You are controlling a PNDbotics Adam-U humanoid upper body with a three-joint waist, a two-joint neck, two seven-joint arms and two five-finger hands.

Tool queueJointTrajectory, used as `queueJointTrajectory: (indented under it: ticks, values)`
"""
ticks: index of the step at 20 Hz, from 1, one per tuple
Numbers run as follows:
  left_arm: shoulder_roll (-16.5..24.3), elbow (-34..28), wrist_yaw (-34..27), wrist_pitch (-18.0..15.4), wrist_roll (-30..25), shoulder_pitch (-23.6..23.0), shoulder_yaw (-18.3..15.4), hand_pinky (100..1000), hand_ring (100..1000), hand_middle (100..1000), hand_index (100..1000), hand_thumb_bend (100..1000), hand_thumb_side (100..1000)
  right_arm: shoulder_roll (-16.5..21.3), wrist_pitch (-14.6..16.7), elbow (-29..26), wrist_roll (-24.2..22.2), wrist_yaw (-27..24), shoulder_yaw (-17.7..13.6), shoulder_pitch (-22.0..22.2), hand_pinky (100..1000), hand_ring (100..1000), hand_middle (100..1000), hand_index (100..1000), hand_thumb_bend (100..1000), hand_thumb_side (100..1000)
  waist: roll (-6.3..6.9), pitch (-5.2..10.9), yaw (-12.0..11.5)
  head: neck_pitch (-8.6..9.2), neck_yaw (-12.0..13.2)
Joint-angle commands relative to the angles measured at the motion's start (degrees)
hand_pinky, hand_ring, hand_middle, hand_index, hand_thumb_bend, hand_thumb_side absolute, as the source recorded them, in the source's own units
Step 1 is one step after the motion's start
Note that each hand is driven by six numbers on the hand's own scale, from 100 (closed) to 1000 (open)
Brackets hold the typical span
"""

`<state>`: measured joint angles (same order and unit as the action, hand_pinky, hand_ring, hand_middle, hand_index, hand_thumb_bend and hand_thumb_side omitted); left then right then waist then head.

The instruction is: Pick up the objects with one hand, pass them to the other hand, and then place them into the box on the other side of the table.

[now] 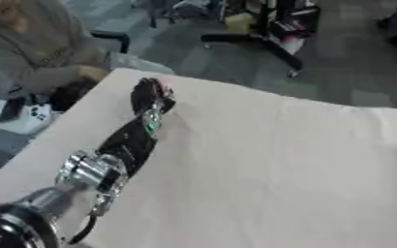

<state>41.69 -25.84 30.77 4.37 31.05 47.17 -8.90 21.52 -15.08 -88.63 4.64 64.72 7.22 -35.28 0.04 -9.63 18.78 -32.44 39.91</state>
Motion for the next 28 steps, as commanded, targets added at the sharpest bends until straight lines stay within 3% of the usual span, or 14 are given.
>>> queueJointTrajectory:
  ticks: [1,4,7,9,12,18,19,28]
  values:
    - [2.0,-7.2,-0.7,-4.2,-8.1,0.2,0.9,531,332,289,365,100,174,0.3,1.5,-1.4,-0.4,-0.3,1.2,-0.8,674,767,660,979,100,379,-0.17,1.98,-0.6,-1.53,-3.7]
    - [1.6,-13.6,-3.3,-8.6,-19.5,-0.4,3.7,543,338,294,370,100,136,-1.2,4.0,-3.2,-1.2,0.5,3.5,-0.8,701,778,681,972,100,357,-0.69,3.43,-1.4,-3.94,-10.0]
    - [0.4,-18.7,-8.2,-11.8,-30.7,-0.4,8.1,554,341,297,372,100,130,-3.9,7.3,-5.9,-1.7,3.2,6.0,-0.7,725,789,700,970,100,369,-1.33,5.03,-2.1,-6.84,-19.0]
    - [-1.2,-21.6,-12.3,-13.0,-37.6,-0.1,11.7,559,344,300,374,100,128,-6.3,9.7,-7.7,-1.9,5.9,7.7,-0.7,755,804,724,969,173,391,-1.69,6.02,-2.5,-8.34,-24.6]
    - [-3.9,-24.9,-18.1,-13.2,-45.8,0.7,16.9,560,346,303,377,100,125,-9.9,12.9,-9.3,-2.5,9.0,9.9,-0.6,821,830,757,969,261,418,-1.90,7.16,-2.8,-9.65,-29.0]
    - [-9.8,-28.5,-25.7,-11.5,-56.4,2.7,25.1,567,359,318,390,100,114,-15.7,17.7,-9.3,-3.8,14.7,13.5,-0.5,879,856,783,965,402,465,-1.64,8.56,-2.7,-10.74,-30.9]
    - [-10.6,-28.7,-26.7,-10.9,-57.2,2.9,25.8,569,359,318,390,100,112,-16.3,18.1,-9.0,-4.1,15.1,14.1,-0.6,880,856,782,963,381,456,-1.56,8.70,-2.6,-10.85,-31.0]
    - [-15.5,-31.6,-31.7,-7.4,-61.1,4.1,29.5,582,375,334,404,100,100,-19.4,18.9,-5.5,-9.9,17.6,18.1,-1.9,961,892,827,974,466,444,-0.86,9.43,-2.5,-11.67,-31.3]
